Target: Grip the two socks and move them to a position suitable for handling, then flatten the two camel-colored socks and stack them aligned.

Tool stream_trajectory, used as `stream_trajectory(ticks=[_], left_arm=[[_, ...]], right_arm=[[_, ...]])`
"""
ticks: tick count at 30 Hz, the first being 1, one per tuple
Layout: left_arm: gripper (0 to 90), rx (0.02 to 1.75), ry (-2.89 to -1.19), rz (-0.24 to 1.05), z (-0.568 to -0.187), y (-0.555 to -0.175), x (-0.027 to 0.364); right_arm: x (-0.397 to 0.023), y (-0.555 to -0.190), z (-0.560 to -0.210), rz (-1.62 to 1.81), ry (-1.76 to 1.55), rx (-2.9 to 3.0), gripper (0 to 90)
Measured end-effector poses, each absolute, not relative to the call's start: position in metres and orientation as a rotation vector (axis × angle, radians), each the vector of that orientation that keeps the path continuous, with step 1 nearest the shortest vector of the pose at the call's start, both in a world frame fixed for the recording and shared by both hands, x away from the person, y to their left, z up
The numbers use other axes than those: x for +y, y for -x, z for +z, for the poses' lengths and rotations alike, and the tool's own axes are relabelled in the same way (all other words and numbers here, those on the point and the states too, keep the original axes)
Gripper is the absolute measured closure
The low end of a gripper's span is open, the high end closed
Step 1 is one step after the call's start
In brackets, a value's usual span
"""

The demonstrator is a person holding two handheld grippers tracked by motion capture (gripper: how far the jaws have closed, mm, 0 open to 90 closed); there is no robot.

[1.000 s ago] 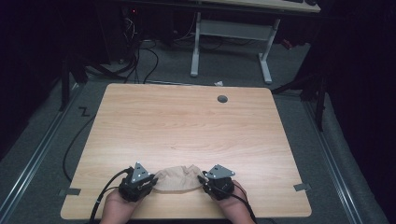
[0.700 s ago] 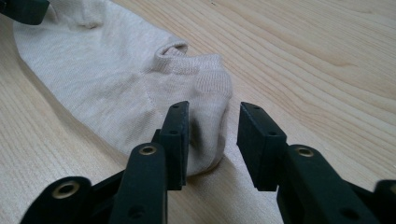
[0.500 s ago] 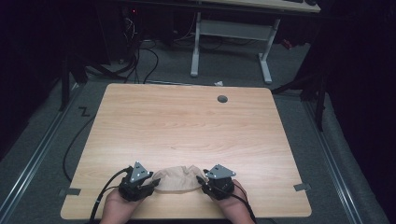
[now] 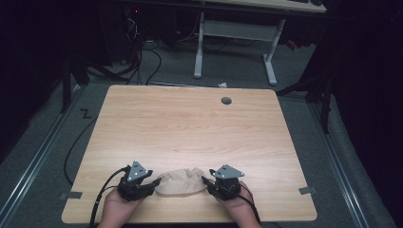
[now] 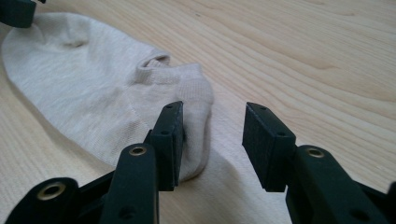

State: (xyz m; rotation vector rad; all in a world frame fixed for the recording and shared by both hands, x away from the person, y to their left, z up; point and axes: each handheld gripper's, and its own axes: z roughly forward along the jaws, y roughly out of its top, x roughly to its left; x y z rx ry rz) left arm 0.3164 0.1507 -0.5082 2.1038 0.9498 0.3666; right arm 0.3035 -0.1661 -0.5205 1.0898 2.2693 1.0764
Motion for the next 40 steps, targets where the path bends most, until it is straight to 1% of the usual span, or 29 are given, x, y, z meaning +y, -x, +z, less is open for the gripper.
stream_trajectory(ticks=[7,12,16,22,24,27,33,40], left_arm=[[51.8,0.982,-2.066,0.363,-0.507,-0.326,0.166],[51.5,1.031,-2.043,0.407,-0.506,-0.336,0.184],[50.5,1.081,-2.048,0.512,-0.506,-0.348,0.205],[49.9,1.177,-1.997,0.529,-0.509,-0.364,0.228],[49.7,1.212,-1.979,0.527,-0.51,-0.368,0.234],[49.5,1.233,-1.966,0.502,-0.512,-0.372,0.236],[48.9,1.196,-2.017,0.495,-0.515,-0.37,0.229],[48.7,1.144,-2.035,0.501,-0.51,-0.362,0.223]], right_arm=[[-0.183,-0.312,-0.518,1.083,-1.155,2.207,58.5],[-0.203,-0.319,-0.518,1.078,-1.229,2.139,58.5],[-0.234,-0.327,-0.517,1.039,-1.301,2.027,58.5],[-0.275,-0.328,-0.52,1.003,-1.416,1.911,58.5],[-0.282,-0.328,-0.523,1.006,-1.444,1.9,58.5],[-0.286,-0.325,-0.522,1.005,-1.451,1.889,58.5],[-0.283,-0.329,-0.521,1.007,-1.447,1.887,58.5],[-0.265,-0.327,-0.517,0.998,-1.373,1.938,58.0]])
